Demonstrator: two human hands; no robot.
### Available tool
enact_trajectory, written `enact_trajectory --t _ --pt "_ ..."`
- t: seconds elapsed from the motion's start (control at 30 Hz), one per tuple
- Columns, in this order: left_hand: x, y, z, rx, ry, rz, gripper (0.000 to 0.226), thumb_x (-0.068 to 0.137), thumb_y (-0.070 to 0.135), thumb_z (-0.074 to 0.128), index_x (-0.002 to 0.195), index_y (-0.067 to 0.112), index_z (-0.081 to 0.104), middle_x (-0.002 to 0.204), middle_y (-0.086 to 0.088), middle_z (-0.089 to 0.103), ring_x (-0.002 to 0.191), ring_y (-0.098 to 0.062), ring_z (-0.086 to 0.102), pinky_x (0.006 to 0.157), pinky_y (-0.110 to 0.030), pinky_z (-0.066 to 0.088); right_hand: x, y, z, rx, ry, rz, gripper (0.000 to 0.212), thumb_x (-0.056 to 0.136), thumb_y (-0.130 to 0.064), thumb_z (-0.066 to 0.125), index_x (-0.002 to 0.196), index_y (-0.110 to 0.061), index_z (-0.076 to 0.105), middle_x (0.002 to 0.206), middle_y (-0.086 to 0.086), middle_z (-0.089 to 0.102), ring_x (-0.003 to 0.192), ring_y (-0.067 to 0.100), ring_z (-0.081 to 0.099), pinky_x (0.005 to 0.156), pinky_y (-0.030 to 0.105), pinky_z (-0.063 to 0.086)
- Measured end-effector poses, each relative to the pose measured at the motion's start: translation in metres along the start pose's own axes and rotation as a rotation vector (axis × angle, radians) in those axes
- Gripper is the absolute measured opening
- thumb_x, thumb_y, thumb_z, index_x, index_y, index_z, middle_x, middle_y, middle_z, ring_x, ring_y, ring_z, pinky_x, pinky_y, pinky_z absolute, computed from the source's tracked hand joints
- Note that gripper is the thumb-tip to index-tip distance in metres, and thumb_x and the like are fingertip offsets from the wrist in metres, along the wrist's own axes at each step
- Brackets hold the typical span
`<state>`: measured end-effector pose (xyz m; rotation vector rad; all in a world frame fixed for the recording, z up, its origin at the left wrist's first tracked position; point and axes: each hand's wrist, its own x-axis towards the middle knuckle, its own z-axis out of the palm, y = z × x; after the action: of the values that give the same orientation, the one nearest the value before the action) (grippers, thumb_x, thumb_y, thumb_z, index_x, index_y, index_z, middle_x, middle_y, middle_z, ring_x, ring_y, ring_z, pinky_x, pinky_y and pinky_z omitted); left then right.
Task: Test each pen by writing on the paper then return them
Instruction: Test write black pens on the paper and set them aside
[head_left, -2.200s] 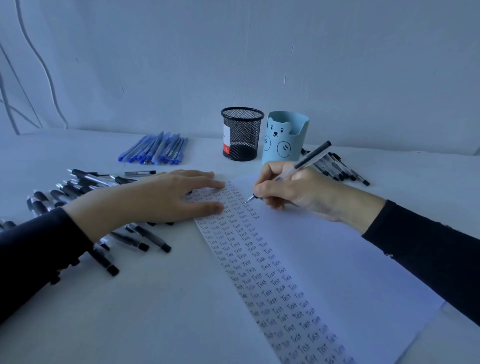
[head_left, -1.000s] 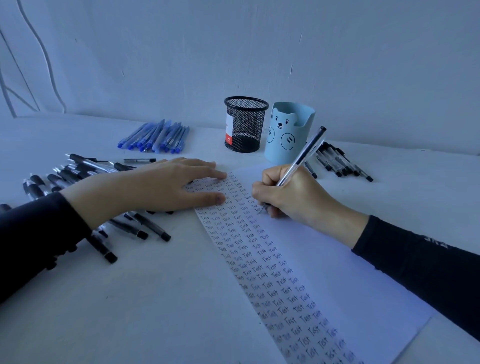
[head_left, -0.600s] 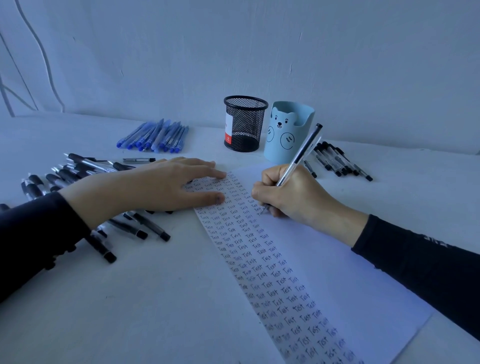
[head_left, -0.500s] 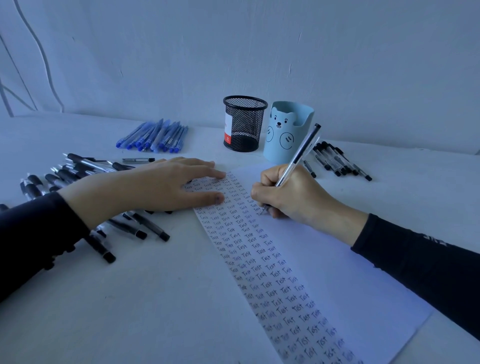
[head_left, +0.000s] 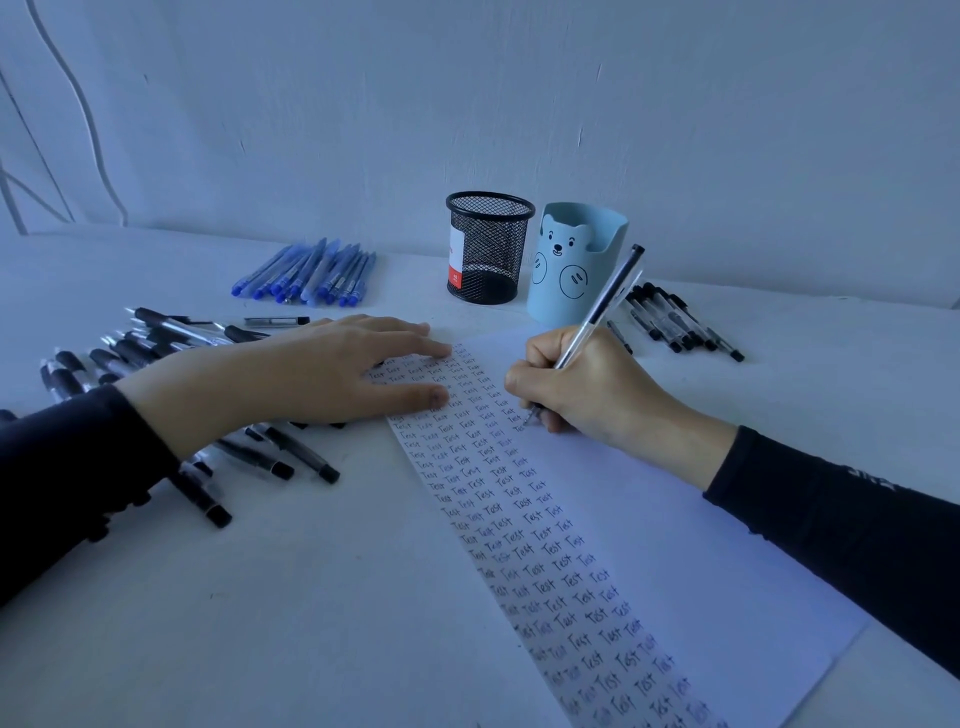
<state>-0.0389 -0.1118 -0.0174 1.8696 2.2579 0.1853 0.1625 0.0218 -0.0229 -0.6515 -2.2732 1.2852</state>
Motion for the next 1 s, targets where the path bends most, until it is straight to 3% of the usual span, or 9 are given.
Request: enact_trajectory --t 0.2,0.37,0.5,0.6,0.67,0.73,0.87,0.93,1.0 --pt "-0.001 0.002 -0.001 0.002 -0.008 -0.007 0.07 0.071 0.091 0.028 0.136 0.064 0.029 0.153 0.03 0.021 0.139 -0.001 0.026 0.117 -0.039 0.022 -0.002 0.001 0.0 -0.015 -0.013 -0.008 0.045 0.085 -0.006 0.065 0.046 -0.014 0.043 0.044 -0.004 0.055 0.038 0.009 0.047 0.042 0.019 0.041" --pt "0.0 0.001 -0.001 0.012 -0.013 -0.004 0.08 0.062 0.096 0.024 0.136 0.065 0.027 0.153 0.03 0.02 0.139 -0.001 0.026 0.117 -0.039 0.022 0.0 0.0 -0.003 0.028 -0.01 -0.014 0.041 0.091 -0.008 0.059 0.052 -0.011 0.047 0.047 -0.004 0.057 0.04 0.008 0.049 0.042 0.014 0.037" --pt "0.0 0.002 -0.002 0.023 -0.012 -0.001 0.082 0.062 0.095 0.022 0.137 0.063 0.028 0.154 0.028 0.02 0.141 -0.002 0.024 0.118 -0.04 0.021 0.006 -0.002 -0.01 0.163 -0.041 -0.026 0.046 0.097 -0.011 0.051 0.051 -0.018 0.053 0.055 0.002 0.055 0.047 0.013 0.037 0.042 0.018 0.027" --pt "0.0 0.002 -0.002 0.023 -0.017 -0.003 0.082 0.062 0.095 0.022 0.137 0.063 0.027 0.154 0.028 0.02 0.141 -0.002 0.024 0.118 -0.042 0.022 0.008 -0.009 -0.019 0.26 -0.058 -0.032 0.021 0.096 -0.027 0.056 0.08 -0.015 0.052 0.043 0.002 0.044 0.037 0.012 0.031 0.039 0.018 0.025" --pt "0.0 0.001 -0.002 0.028 -0.015 -0.002 0.081 0.062 0.095 0.022 0.137 0.064 0.027 0.154 0.029 0.02 0.14 -0.001 0.025 0.118 -0.039 0.022 0.009 -0.012 -0.026 0.388 -0.103 0.008 0.034 0.098 -0.045 0.046 0.107 -0.014 0.057 0.038 0.001 0.035 0.034 0.012 0.024 0.04 0.021 0.02" --pt "0.001 -0.001 0.001 0.027 -0.005 0.001 0.079 0.063 0.096 0.022 0.135 0.066 0.027 0.153 0.031 0.02 0.139 0.0 0.025 0.117 -0.037 0.023 0.012 -0.012 -0.031 0.496 -0.13 0.046 0.045 0.102 -0.048 0.034 0.122 -0.015 0.058 0.038 0.001 0.032 0.037 0.012 0.022 0.044 0.024 0.014" --pt "0.001 -0.002 0.002 0.032 0.005 0.0 0.076 0.063 0.097 0.022 0.133 0.069 0.025 0.151 0.034 0.02 0.138 0.002 0.026 0.116 -0.036 0.025 0.018 -0.014 -0.042 0.399 -0.111 0.064 0.04 0.104 -0.042 0.034 0.116 -0.023 0.068 0.06 0.0 0.059 0.048 0.014 0.031 0.056 0.033 0.014" --pt "0.001 -0.001 0.001 0.044 0.002 -0.006 0.079 0.061 0.098 0.02 0.134 0.068 0.025 0.152 0.033 0.019 0.139 0.002 0.026 0.116 -0.037 0.025 0.02 -0.016 -0.049 0.419 -0.111 0.082 0.034 0.102 -0.04 0.04 0.111 -0.026 0.07 0.074 -0.004 0.067 0.054 0.012 0.031 0.049 0.024 0.02" --pt "0.002 -0.001 0.001 0.05 0.002 -0.006 0.08 0.06 0.099 0.018 0.134 0.069 0.024 0.152 0.033 0.018 0.139 0.002 0.026 0.116 -0.039 0.027 0.02 -0.019 -0.056 0.418 -0.101 0.088 0.031 0.101 -0.039 0.044 0.11 -0.026 0.07 0.075 -0.007 0.067 0.056 0.011 0.03 0.042 0.016 0.029"
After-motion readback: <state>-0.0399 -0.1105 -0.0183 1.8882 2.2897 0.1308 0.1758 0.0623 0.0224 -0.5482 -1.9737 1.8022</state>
